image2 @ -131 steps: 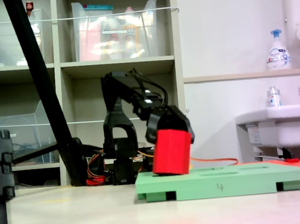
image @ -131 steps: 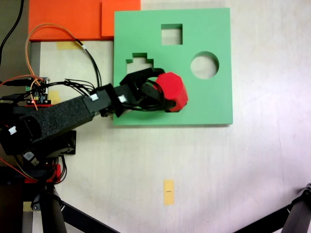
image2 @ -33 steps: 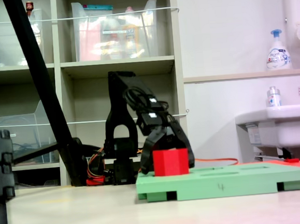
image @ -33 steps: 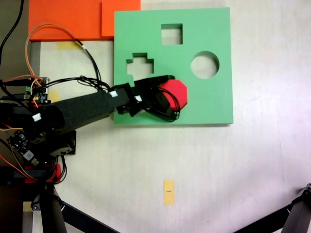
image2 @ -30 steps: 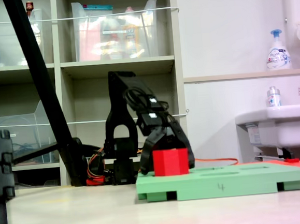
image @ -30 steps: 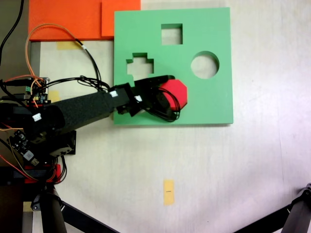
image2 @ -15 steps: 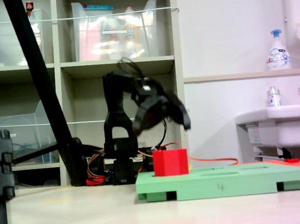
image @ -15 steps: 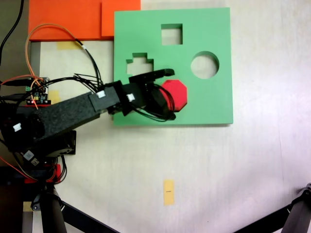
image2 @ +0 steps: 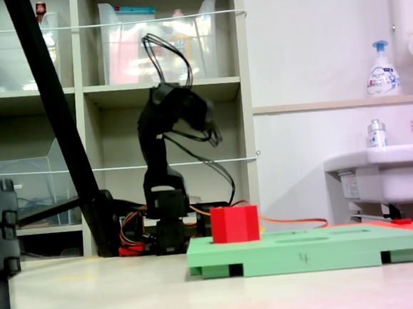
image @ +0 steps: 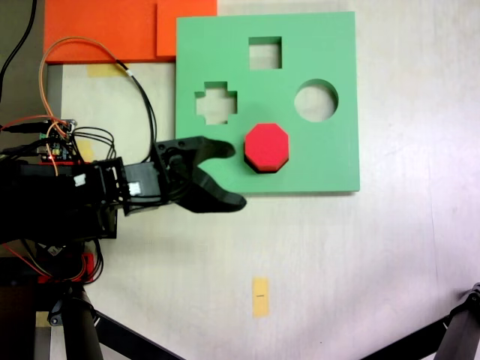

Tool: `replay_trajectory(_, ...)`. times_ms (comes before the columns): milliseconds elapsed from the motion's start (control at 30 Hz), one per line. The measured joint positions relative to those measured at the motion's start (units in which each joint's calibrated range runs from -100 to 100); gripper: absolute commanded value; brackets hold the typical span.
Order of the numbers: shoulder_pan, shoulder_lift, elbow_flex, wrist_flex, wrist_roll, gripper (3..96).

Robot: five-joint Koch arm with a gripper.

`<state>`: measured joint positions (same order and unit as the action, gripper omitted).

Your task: Put the octagonal pillar block into the corresponding hole

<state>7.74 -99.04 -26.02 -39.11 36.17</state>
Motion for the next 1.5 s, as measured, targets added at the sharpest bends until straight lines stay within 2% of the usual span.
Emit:
replay_trajectory(67,-1.81,-0.14,7.06,-4.50,-4.40,53.1)
replay_trajectory(133,-4.44,-0.27,7.06,-4.60,-13.68,53.1)
replay_trajectory(200,-6.40,-0.27,-1.08,-3.23,-23.30,53.1)
replay_trajectory(300,-7.86,-0.14,-18.91,6.46,-28.23,53.4)
replay_trajectory(400,-8.11,-0.14,-41.16,25.06,-31.16,50.5)
replay_trajectory(500,-7.23,0.14,-70.16,56.78,-35.21,47.9)
replay_trajectory(600,-5.03,-0.14,-73.10,72.64,-37.02,49.5)
replay_trajectory(667,-4.93,-0.27,-73.10,71.46,-37.12,51.4)
replay_trajectory(867,-5.57,-0.41,-72.91,46.01,-37.17,50.2)
replay_trajectory(1500,-7.62,-0.41,-72.71,45.23,-36.29,47.8)
